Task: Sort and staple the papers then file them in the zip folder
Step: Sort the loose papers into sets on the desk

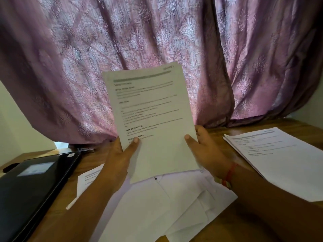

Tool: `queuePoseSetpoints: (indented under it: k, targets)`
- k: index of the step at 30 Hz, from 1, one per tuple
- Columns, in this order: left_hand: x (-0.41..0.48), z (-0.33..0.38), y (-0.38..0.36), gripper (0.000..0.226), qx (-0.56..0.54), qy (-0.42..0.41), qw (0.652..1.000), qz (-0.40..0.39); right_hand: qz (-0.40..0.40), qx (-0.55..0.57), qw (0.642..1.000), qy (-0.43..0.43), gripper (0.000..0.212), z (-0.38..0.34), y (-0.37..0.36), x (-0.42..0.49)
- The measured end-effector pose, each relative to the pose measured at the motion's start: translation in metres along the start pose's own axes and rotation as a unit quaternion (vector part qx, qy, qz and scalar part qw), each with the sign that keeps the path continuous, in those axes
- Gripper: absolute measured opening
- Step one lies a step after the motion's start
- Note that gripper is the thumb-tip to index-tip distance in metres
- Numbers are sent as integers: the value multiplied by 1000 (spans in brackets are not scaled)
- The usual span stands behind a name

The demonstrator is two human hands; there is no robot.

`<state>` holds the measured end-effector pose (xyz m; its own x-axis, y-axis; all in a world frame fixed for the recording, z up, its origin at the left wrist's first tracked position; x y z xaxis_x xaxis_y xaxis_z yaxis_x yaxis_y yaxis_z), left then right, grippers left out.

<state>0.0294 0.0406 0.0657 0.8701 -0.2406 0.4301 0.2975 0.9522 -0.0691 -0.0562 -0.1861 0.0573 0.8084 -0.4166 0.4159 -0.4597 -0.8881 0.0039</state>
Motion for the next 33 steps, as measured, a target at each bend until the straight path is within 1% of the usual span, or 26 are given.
queuePoseSetpoints:
  k: [2, 4, 6, 10, 13, 15, 18, 19, 22, 27, 30, 33]
  targets:
    - [-3, 0, -3, 37, -7, 3, 1000, -15, -3, -1, 1000, -1, 30, 2, 2, 2]
    - [-9, -1, -9, 30, -20, 14, 1000, -19, -15, -12, 1000, 1, 30, 5, 4, 1]
    - [-13, -1, -13, 30, -29, 18, 999, -10, -20, -21, 1000, 10, 27, 7, 3, 1]
    - [-10, -2, -12, 29, -48, 41, 998, 9, 8, -22, 999, 25, 27, 7, 3, 5]
    - [-9, -4, -10, 26, -47, 56, 997, 7, -2, -15, 1000, 19, 28, 10, 3, 6]
    - [-12, -9, -10, 29, -42, 73, 996, -7, -14, -30, 999, 14, 31, 14, 2, 3]
    - [-15, -18, -9, 40, -69, 134, 988, -33, -28, -53, 998, -2, 31, 22, 0, -1]
    - [-15, -19, -9, 41, -70, 139, 987, -34, -28, -66, 997, -5, 30, 23, 0, -1]
    - [-15, -18, -9, 38, -56, 129, 989, -34, -14, -82, 997, -5, 28, 22, 1, 1]
    - [-12, -12, -13, 34, -23, 87, 995, -34, -19, -68, 997, -37, 34, 18, 5, 5]
    - [-9, -7, -15, 34, -35, 94, 994, -38, -1, -109, 993, -47, 31, 9, 11, 7]
    - [-4, -4, -12, 36, -20, 81, 996, -30, 2, -147, 988, -52, 29, -4, 17, 6]
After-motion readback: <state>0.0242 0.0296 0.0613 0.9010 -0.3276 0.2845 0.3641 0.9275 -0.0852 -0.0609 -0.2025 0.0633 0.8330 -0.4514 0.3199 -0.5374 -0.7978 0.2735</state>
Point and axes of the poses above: each hand's wrist, its own x-axis towards the middle knuckle, its own y-axis out of the back of the hand, z = x × y, the point moved 2 cm from there along x, towards the middle knuckle, and after that the axes turned 3 degrees about z, right-handed, at the moved point
